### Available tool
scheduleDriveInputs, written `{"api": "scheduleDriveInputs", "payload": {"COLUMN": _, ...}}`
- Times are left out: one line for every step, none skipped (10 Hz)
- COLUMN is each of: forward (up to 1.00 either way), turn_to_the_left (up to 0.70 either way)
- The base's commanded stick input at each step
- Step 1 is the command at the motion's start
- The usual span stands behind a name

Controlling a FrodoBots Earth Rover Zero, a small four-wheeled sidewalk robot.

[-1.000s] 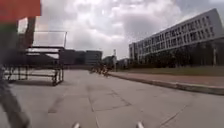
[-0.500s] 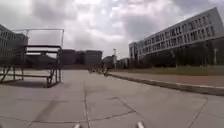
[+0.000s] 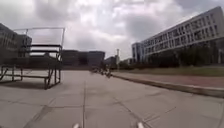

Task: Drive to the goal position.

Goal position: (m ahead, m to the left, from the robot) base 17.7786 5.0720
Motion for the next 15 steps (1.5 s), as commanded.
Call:
{"api": "scheduleDriveInputs", "payload": {"forward": 0.60, "turn_to_the_left": 0.15}}
{"api": "scheduleDriveInputs", "payload": {"forward": 0.60, "turn_to_the_left": 0.15}}
{"api": "scheduleDriveInputs", "payload": {"forward": 0.60, "turn_to_the_left": 0.15}}
{"api": "scheduleDriveInputs", "payload": {"forward": 0.60, "turn_to_the_left": 0.14}}
{"api": "scheduleDriveInputs", "payload": {"forward": 0.60, "turn_to_the_left": 0.04}}
{"api": "scheduleDriveInputs", "payload": {"forward": 0.60, "turn_to_the_left": 0.00}}
{"api": "scheduleDriveInputs", "payload": {"forward": 0.60, "turn_to_the_left": 0.00}}
{"api": "scheduleDriveInputs", "payload": {"forward": 0.60, "turn_to_the_left": 0.00}}
{"api": "scheduleDriveInputs", "payload": {"forward": 0.60, "turn_to_the_left": 0.00}}
{"api": "scheduleDriveInputs", "payload": {"forward": 0.60, "turn_to_the_left": 0.00}}
{"api": "scheduleDriveInputs", "payload": {"forward": 0.60, "turn_to_the_left": 0.00}}
{"api": "scheduleDriveInputs", "payload": {"forward": 0.60, "turn_to_the_left": 0.00}}
{"api": "scheduleDriveInputs", "payload": {"forward": 0.60, "turn_to_the_left": 0.00}}
{"api": "scheduleDriveInputs", "payload": {"forward": 0.60, "turn_to_the_left": 0.00}}
{"api": "scheduleDriveInputs", "payload": {"forward": 0.60, "turn_to_the_left": 0.00}}
